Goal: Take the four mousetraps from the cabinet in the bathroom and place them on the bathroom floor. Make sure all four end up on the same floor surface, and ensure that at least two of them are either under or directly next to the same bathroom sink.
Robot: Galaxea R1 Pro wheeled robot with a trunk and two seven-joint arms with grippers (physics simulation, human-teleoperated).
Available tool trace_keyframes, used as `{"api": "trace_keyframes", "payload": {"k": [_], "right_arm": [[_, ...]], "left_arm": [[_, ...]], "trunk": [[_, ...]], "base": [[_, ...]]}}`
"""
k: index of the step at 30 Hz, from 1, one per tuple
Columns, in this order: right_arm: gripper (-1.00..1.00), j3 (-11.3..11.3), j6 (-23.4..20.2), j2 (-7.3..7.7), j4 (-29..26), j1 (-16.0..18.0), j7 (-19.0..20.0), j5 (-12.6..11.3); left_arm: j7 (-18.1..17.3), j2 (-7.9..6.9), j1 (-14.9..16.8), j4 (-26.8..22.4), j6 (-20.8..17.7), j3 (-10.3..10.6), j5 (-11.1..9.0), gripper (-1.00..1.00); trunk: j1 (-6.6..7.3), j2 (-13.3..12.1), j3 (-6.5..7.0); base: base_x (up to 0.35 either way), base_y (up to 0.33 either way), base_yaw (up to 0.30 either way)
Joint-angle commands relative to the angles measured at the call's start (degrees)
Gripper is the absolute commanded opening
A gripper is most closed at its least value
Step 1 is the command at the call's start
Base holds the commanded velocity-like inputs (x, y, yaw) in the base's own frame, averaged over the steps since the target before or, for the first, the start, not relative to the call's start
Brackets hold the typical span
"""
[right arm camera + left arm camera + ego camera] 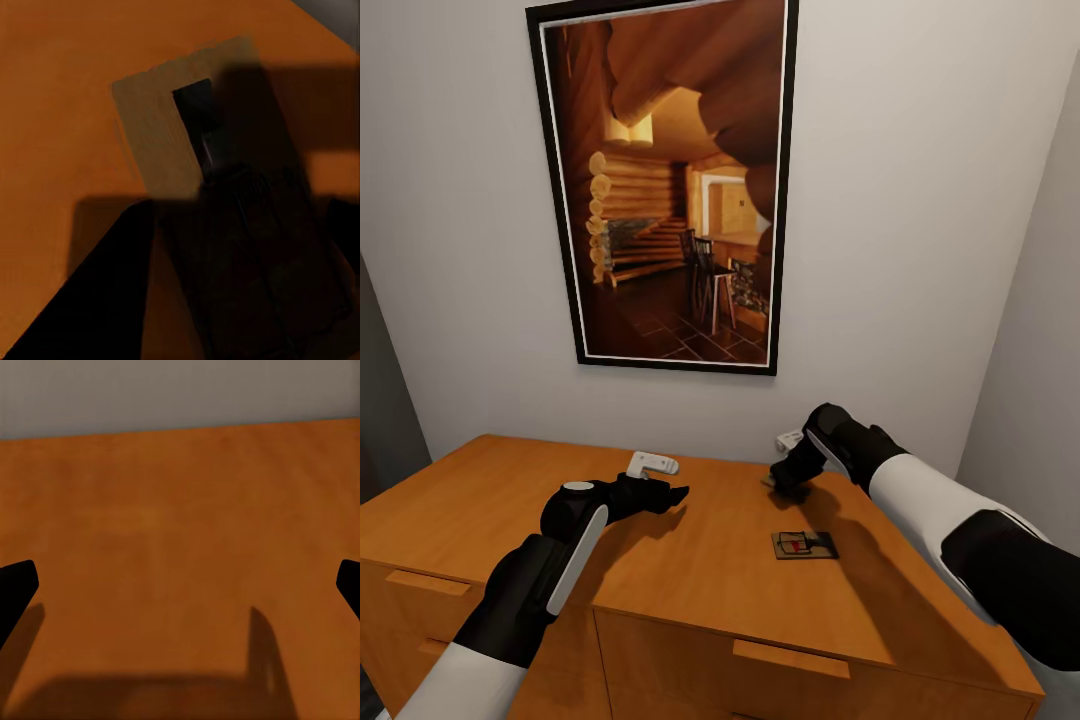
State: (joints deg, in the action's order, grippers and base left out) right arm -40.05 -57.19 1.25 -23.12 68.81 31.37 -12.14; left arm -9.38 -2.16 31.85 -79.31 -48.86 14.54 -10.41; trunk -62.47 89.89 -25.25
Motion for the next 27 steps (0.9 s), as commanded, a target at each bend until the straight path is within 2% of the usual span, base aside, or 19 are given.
{"api": "trace_keyframes", "payload": {"k": [1, 13, 20, 24, 27], "right_arm": [[-1.00, -0.6, -0.2, 0.08, 3.3, -0.5, -0.1, -0.4], [-1.00, -0.6, -0.2, 0.39, 3.6, -0.5, 0.3, -0.3], [-1.00, 0.0, -0.1, 1.10, 2.5, -0.5, -0.2, -0.4], [-1.00, 0.3, -0.6, 1.44, -0.9, -0.5, -0.4, -0.4], [-1.00, 0.7, -1.6, 2.58, -4.1, -0.5, -0.4, -0.4]], "left_arm": [[0.1, -0.04, 0.1, -0.1, -0.3, 0.0, -0.2, 1.00], [0.1, -0.04, 0.1, -0.1, -0.3, 0.0, -0.2, 1.00], [0.1, -0.04, 0.1, -0.1, -0.3, 0.0, -0.2, 1.00], [0.1, -0.09, 0.1, -0.1, -0.3, 0.0, -0.2, 1.00], [0.1, -0.11, 0.1, -0.1, -0.3, -0.1, -0.2, 1.00]], "trunk": [[0.00, 0.0, -0.09], [0.00, 0.0, -0.09], [0.00, 0.0, -0.09], [0.00, 0.0, -0.09], [0.00, 0.0, -0.09]], "base": [[0.000, 0.000, 0.000], [0.000, 0.000, 0.000], [0.000, 0.000, 0.000], [0.000, 0.000, 0.000], [0.000, 0.000, 0.000]]}}
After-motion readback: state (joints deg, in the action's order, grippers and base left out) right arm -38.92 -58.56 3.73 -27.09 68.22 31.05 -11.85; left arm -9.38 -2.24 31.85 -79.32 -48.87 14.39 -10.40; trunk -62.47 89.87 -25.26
